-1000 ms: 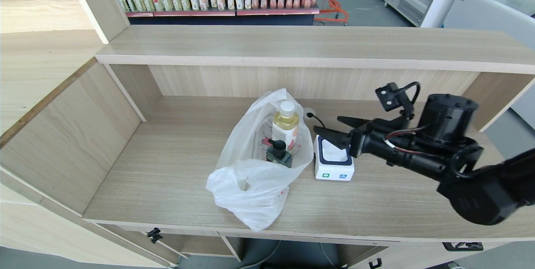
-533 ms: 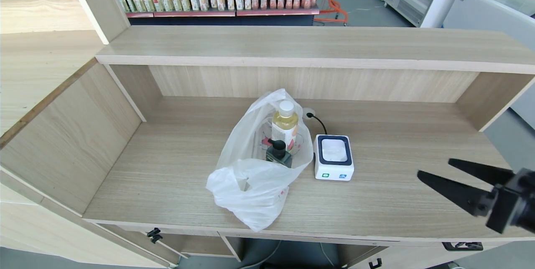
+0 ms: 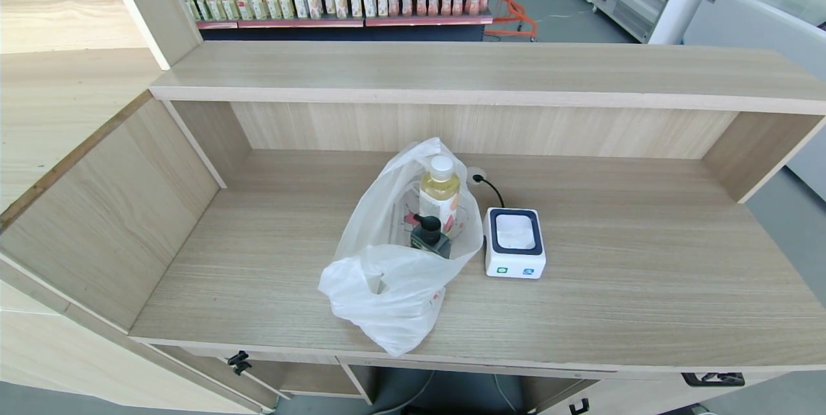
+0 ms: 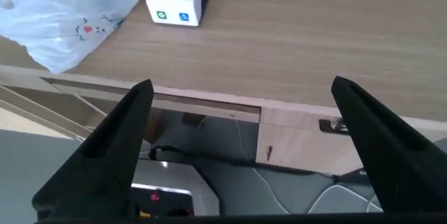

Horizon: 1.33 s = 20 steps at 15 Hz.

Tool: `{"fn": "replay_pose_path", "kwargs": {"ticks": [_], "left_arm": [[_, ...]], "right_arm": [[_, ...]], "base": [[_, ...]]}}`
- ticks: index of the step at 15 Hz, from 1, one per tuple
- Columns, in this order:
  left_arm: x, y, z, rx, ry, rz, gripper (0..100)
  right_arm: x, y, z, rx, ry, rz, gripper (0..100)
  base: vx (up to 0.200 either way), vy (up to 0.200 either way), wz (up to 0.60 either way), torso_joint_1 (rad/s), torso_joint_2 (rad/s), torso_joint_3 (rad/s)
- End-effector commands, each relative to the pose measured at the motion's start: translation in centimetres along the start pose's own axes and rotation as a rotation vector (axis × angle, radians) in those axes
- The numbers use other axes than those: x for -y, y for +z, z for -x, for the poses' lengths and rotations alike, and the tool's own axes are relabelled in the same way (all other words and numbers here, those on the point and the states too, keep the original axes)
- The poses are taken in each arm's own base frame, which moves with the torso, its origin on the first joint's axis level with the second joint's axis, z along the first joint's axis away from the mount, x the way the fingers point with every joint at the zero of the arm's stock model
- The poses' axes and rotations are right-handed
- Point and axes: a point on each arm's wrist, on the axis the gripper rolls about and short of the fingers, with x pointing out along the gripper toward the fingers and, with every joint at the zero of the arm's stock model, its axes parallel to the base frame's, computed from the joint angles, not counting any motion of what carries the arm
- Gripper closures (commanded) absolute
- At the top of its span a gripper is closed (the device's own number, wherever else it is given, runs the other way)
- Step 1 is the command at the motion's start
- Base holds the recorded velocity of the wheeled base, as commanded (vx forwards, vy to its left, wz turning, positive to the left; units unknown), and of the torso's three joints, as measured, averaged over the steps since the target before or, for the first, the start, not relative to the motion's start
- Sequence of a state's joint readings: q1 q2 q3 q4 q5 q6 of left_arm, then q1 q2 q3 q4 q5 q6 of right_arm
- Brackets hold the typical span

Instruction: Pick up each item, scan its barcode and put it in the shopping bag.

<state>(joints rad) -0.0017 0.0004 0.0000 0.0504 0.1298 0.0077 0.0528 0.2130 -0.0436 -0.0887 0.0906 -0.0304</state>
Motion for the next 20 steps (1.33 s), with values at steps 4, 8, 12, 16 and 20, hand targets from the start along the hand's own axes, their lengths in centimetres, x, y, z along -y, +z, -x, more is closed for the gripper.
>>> {"fn": "replay_pose_path", "kwargs": {"ticks": [4,8,12,16,20], "left_arm": [[0.00,0.00,0.00,0.000,0.001,0.000,0],[0.00,0.00,0.00,0.000,0.001,0.000,0],[0.00,0.01,0.00,0.002,0.001,0.000,0],[0.00,0.00,0.00,0.000,0.001,0.000,0],[0.00,0.00,0.00,0.000,0.001,0.000,0]], "right_arm": [[-0.28,-2.08,1.49,0.126,-0.071,0.059,0],[-0.28,-2.08,1.49,0.126,-0.072,0.059,0],[-0.28,-2.13,1.48,0.121,-0.073,0.056,100],[-0.28,-2.13,1.48,0.121,-0.073,0.056,100],[-0.28,-2.13,1.48,0.121,-0.073,0.056,100]], "base": [[0.000,0.000,0.00,0.000,0.00,0.000],[0.000,0.000,0.00,0.000,0.00,0.000],[0.000,0.000,0.00,0.000,0.00,0.000],[0.000,0.000,0.00,0.000,0.00,0.000],[0.000,0.000,0.00,0.000,0.00,0.000]]}}
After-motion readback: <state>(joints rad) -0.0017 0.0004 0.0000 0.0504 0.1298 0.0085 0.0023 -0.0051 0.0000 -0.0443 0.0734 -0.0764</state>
